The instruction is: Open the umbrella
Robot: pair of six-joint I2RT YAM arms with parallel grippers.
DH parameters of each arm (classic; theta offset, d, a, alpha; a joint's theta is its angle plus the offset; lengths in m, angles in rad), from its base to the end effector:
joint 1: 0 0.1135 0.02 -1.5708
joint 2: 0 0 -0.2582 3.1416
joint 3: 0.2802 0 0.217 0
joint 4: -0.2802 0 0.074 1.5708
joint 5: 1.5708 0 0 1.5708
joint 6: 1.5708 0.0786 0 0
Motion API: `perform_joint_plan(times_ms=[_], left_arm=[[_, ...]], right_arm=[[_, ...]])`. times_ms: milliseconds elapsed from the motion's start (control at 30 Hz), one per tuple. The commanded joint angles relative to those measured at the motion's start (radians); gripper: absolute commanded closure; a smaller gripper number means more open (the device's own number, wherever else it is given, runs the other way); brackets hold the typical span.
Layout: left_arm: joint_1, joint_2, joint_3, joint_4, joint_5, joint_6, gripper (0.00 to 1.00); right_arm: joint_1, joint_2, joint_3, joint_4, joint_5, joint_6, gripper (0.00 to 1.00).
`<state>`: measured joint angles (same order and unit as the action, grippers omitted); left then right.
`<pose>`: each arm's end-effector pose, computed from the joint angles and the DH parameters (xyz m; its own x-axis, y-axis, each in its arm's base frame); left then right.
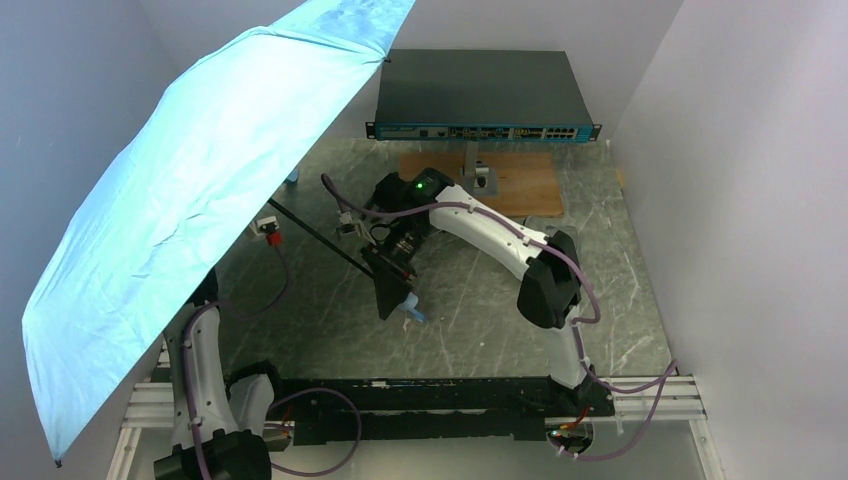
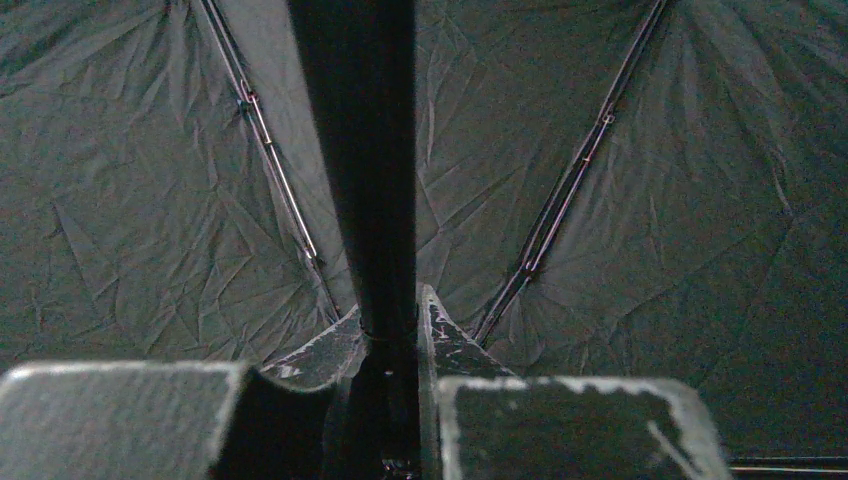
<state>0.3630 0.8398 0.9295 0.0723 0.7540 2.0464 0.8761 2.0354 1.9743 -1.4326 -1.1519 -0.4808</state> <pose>0.1869 0.0134 0.4054 0.2623 0.7929 0.5500 -0.3047 -0.4728 0.8268 0.1725 0.3192 0.2858 -0.4005 -0.7745 -0.4895 -0.6122 -0.1713 0.7719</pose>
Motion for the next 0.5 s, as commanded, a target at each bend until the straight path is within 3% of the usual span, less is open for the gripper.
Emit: perform_joint_plan(times_ms=[0,200,467], left_arm=[[-0.007,-0.026,0.025,0.104,-0.004,-0.001,1.00],[-0.009,-0.038,0.034,0.097,-0.003,-0.011,1.00],[-0.009,0.008,0.090,0.131,-0.075,-0.055,1.00]], right_arm=[[-0.031,0.019,-0.013,-0.064,-0.089,-0.065,0.53],[-0.057,0.043,-0.036,-0.067,-0.166,-0.070,0.66],[-0.046,-0.009,-0.250,-0.066,-0.162,-0.156,0.88]])
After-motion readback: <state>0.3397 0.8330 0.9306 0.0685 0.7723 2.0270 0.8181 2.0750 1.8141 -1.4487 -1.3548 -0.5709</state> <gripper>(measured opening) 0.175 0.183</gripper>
